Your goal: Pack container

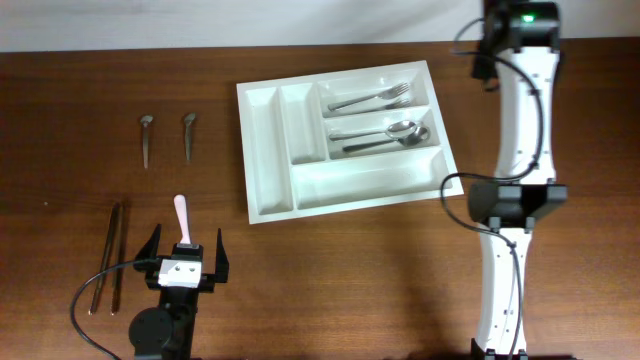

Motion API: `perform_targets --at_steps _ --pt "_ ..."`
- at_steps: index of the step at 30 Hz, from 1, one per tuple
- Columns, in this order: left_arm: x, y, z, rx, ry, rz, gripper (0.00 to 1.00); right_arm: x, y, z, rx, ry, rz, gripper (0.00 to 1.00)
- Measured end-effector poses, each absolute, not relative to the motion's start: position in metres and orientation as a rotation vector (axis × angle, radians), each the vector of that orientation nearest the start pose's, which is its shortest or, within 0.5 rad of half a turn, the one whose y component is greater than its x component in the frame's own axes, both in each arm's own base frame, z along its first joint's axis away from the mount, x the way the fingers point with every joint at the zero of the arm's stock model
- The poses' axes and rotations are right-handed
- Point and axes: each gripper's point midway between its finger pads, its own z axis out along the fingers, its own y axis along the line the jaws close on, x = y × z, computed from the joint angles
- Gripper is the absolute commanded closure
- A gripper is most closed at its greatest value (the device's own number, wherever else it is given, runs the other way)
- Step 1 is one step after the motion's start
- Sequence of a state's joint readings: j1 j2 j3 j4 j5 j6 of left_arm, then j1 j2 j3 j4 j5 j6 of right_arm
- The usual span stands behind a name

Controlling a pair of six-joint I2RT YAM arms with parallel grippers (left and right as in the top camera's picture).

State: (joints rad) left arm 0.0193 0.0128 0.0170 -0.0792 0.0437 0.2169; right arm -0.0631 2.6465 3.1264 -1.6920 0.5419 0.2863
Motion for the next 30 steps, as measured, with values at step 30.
perform_targets --at_steps 30 --pt "0.246 -0.003 0.160 0.196 1.636 0.144 0.01 0.403 -0.280 0.177 0.724 2.865 -0.233 0.01"
